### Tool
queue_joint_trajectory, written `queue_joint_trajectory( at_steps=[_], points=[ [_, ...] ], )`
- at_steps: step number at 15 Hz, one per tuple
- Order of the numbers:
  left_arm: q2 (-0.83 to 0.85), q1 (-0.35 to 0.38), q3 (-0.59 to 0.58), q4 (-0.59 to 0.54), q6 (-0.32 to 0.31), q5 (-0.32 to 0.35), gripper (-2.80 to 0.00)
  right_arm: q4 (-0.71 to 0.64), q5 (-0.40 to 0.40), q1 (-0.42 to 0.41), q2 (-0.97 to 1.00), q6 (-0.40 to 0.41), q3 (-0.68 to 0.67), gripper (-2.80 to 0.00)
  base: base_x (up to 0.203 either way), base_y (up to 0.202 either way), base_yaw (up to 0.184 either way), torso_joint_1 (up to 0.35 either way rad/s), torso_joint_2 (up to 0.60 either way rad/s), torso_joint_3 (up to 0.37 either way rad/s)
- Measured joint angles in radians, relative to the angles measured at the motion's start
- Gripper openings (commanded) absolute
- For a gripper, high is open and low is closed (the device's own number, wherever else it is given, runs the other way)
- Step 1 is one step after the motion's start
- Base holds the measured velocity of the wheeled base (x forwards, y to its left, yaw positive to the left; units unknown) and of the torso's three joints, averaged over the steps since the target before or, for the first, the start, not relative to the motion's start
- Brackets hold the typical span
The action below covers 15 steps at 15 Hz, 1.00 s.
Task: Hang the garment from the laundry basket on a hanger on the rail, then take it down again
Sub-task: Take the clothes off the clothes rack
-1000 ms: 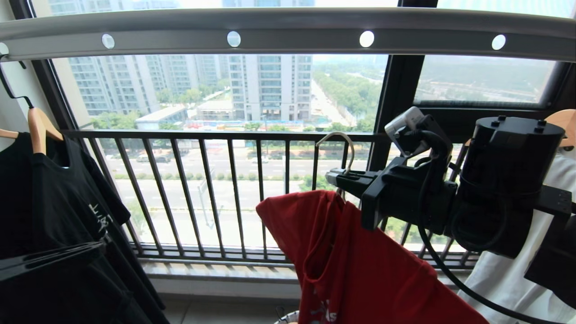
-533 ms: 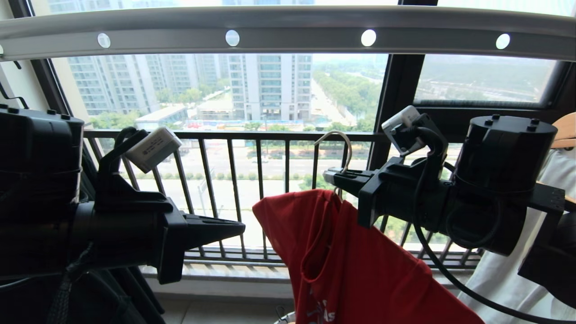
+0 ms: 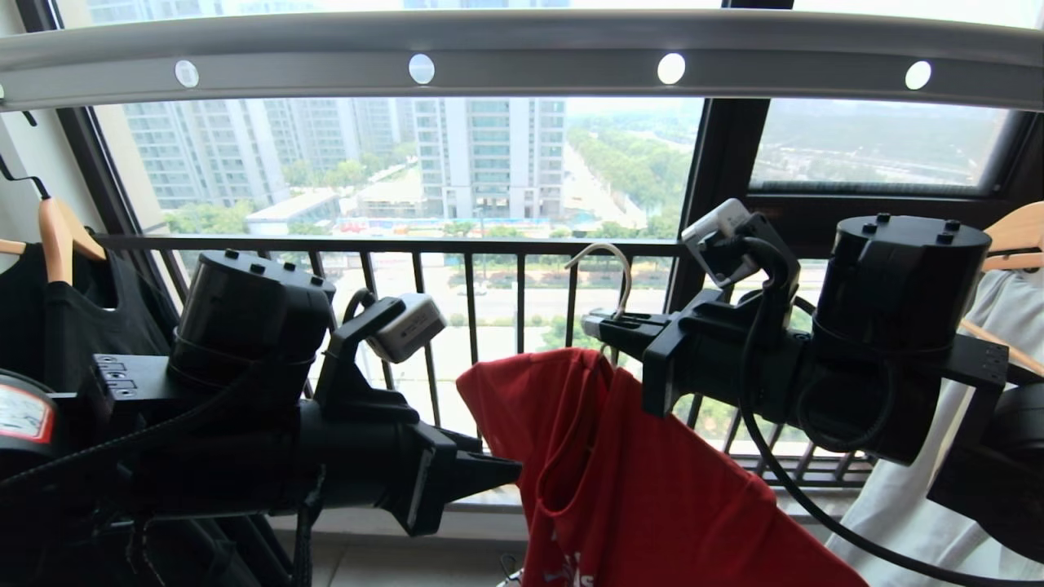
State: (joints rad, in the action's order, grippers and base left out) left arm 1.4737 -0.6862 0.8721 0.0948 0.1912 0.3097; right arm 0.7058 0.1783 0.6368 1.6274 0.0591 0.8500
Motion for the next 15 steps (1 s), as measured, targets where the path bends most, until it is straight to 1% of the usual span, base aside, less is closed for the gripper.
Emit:
queue_joint_trajectory(
  at_steps=[1,2,3,6,7,10,13,15],
  points=[
    [0.022,-0.028,0.001,0.027,0.012,-0.077,0.00,0.000,0.000,0.004,0.000,-0.001,0.000,-2.80,0.000,0.000,0.000,0.000,0.00,0.000],
    [0.048,-0.051,-0.005,0.090,0.030,-0.141,0.00,0.000,0.000,0.008,0.001,-0.012,0.000,-2.80,0.000,0.000,0.000,0.000,0.00,0.000],
    [0.071,-0.070,-0.017,0.147,0.036,-0.193,0.00,0.000,0.000,0.012,0.001,-0.022,0.001,-2.80,0.000,0.000,0.000,0.000,0.00,0.000],
    [0.156,-0.130,-0.038,0.294,0.039,-0.400,0.00,0.000,0.000,0.016,0.002,-0.026,0.003,-2.80,0.000,0.000,0.000,0.000,0.00,0.000],
    [0.175,-0.140,-0.044,0.333,0.039,-0.438,0.00,0.000,0.000,0.016,0.002,-0.026,0.003,-2.80,0.000,0.000,0.000,0.000,0.00,0.000],
    [0.204,-0.161,-0.054,0.345,0.038,-0.452,0.00,0.000,0.000,0.016,0.003,-0.026,0.003,-2.80,0.000,0.000,0.000,0.000,0.00,0.000],
    [0.224,-0.166,-0.056,0.346,0.037,-0.455,0.00,0.000,0.000,0.017,0.001,-0.026,0.003,-2.80,0.000,0.000,0.000,0.000,0.00,0.000],
    [0.240,-0.167,-0.053,0.347,0.037,-0.491,0.00,0.000,0.000,0.018,-0.001,-0.026,0.003,-2.80,0.000,0.000,0.000,0.000,0.00,0.000]
  ],
)
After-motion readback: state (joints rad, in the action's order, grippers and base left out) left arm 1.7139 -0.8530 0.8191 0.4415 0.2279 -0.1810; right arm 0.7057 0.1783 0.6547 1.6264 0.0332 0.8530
